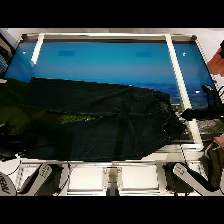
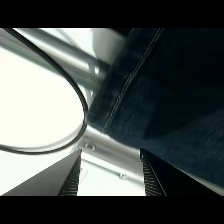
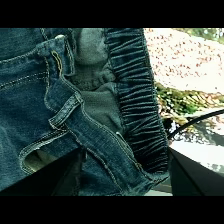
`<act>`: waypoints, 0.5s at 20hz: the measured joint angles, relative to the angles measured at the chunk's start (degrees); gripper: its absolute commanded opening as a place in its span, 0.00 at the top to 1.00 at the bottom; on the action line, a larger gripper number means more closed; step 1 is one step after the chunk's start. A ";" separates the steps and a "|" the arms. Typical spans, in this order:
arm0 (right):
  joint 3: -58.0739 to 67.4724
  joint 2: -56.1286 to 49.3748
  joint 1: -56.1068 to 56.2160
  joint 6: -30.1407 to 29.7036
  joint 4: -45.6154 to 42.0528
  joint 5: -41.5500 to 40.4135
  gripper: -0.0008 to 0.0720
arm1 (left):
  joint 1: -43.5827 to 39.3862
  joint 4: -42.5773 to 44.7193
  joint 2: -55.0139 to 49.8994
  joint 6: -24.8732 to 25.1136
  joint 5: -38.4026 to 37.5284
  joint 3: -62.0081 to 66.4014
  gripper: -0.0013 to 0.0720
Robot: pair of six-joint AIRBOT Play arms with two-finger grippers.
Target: Fold the clothes and pants, and hang the long-sleeved shirts on hangers.
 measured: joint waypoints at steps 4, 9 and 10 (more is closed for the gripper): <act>-0.04 0.00 0.00 0.96 0.09 0.96 0.23 | 0.24 1.51 -1.81 1.29 1.55 -0.63 0.23; -0.04 0.00 0.00 2.38 0.11 2.80 0.23 | 0.28 0.57 -2.49 4.48 6.95 -0.85 0.25; -0.04 0.00 0.00 2.71 0.11 3.41 0.23 | 0.28 -0.07 -2.62 5.40 7.82 -0.87 0.25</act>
